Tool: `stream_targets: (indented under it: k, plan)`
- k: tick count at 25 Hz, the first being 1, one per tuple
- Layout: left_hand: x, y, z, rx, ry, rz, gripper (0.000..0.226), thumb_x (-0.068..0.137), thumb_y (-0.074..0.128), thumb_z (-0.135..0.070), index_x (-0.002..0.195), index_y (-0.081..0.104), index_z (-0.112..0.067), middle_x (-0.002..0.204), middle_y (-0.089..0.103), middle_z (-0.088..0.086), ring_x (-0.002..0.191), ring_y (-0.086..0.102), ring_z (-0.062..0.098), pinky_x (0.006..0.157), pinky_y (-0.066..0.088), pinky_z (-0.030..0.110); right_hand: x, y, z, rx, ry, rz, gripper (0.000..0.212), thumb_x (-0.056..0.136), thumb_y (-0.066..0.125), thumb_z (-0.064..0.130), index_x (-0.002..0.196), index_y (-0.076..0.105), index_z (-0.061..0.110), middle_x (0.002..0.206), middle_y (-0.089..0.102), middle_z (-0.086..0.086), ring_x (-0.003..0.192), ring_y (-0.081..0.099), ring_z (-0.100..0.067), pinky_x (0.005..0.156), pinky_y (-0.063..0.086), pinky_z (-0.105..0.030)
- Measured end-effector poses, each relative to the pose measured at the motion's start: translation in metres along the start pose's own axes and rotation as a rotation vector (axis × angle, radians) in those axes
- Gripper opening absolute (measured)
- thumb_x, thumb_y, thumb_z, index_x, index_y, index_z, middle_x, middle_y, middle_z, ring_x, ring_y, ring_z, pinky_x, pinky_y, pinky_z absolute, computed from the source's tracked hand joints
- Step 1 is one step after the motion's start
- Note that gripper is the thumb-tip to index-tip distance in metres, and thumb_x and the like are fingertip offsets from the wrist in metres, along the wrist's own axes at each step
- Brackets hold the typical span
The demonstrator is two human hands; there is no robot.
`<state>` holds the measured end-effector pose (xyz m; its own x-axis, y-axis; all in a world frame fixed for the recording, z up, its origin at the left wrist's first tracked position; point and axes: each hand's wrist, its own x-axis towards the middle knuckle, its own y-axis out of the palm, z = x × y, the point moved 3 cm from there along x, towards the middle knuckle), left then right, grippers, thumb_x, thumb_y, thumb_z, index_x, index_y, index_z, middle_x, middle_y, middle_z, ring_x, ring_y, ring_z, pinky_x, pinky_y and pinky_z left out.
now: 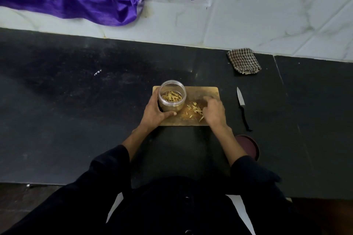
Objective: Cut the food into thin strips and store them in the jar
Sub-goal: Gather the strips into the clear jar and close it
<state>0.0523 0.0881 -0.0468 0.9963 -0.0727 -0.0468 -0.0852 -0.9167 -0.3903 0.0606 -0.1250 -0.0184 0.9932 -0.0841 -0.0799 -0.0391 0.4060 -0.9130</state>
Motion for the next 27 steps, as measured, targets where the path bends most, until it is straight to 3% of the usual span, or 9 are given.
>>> stream_targets:
  k: [7,9,13,15,19,21,25,27]
  plan:
    - [0.0,0.001,-0.001,-0.003,0.008,-0.012,0.096,0.061,0.088,-0.024,0.137,0.031,-0.032,0.123,0.043,-0.025,0.119,0.041,-0.003,0.091,0.03,0.008,-0.008,0.032,0.013,-0.079,-0.296,0.184,0.038,0.101,0.051,0.026,0.135,0.057,0.01,0.141,0.048,-0.007,0.13,0.044,-0.025,0.107,0.039,-0.036]
    - [0.0,0.001,0.0,-0.001,0.015,-0.014,0.095,0.06,0.088,-0.025,0.137,0.032,-0.033,0.124,0.045,-0.025,0.119,0.042,-0.002,0.092,0.031,0.01,-0.02,0.037,0.012,-0.067,-0.388,0.133,0.033,0.098,0.058,0.021,0.128,0.063,0.008,0.132,0.055,-0.007,0.124,0.048,-0.025,0.101,0.045,-0.038]
    - [-0.001,0.001,0.0,-0.01,0.001,-0.005,0.095,0.059,0.089,-0.026,0.133,0.031,-0.041,0.12,0.045,-0.031,0.117,0.043,-0.005,0.092,0.032,0.011,-0.027,0.035,-0.003,-0.021,-0.495,0.023,0.013,0.088,0.067,0.003,0.098,0.075,0.005,0.099,0.066,-0.008,0.093,0.061,-0.029,0.075,0.056,-0.045]
    - [-0.001,0.001,0.001,-0.012,-0.004,0.001,0.095,0.059,0.089,-0.027,0.133,0.03,-0.041,0.123,0.047,-0.025,0.118,0.044,-0.002,0.094,0.034,0.015,-0.023,0.027,-0.014,0.027,-0.479,0.009,0.013,0.085,0.07,-0.001,0.095,0.076,0.005,0.095,0.068,-0.008,0.089,0.063,-0.028,0.077,0.056,-0.045]
    - [0.0,0.001,0.002,-0.014,-0.008,0.014,0.096,0.059,0.089,-0.028,0.134,0.03,-0.04,0.125,0.048,-0.02,0.12,0.045,0.001,0.095,0.035,0.018,-0.009,-0.006,-0.036,0.16,-0.258,-0.055,0.024,0.091,0.061,-0.002,0.11,0.074,0.006,0.11,0.069,-0.007,0.1,0.065,-0.023,0.091,0.052,-0.037]
    - [0.0,0.001,0.003,-0.011,-0.007,0.011,0.098,0.059,0.089,-0.029,0.137,0.029,-0.037,0.128,0.047,-0.019,0.122,0.044,0.003,0.098,0.035,0.022,-0.007,-0.011,-0.039,0.13,-0.132,0.0,0.03,0.096,0.054,0.002,0.122,0.068,0.008,0.124,0.063,-0.009,0.111,0.061,-0.025,0.098,0.047,-0.037]
    - [0.001,0.001,0.002,0.006,-0.006,0.005,0.103,0.06,0.088,-0.029,0.141,0.025,-0.034,0.129,0.043,-0.019,0.123,0.04,0.003,0.1,0.034,0.025,-0.025,0.013,-0.02,-0.026,-0.186,0.229,0.044,0.103,0.045,0.015,0.147,0.045,0.02,0.152,0.037,-0.011,0.138,0.039,-0.032,0.113,0.034,-0.041]
    - [0.0,0.001,0.001,0.01,-0.002,0.0,0.103,0.06,0.088,-0.029,0.14,0.025,-0.034,0.129,0.043,-0.019,0.124,0.04,0.003,0.102,0.034,0.026,-0.033,0.026,-0.011,-0.175,-0.222,0.249,0.048,0.104,0.041,0.017,0.151,0.037,0.023,0.159,0.026,-0.013,0.145,0.024,-0.037,0.118,0.026,-0.045]
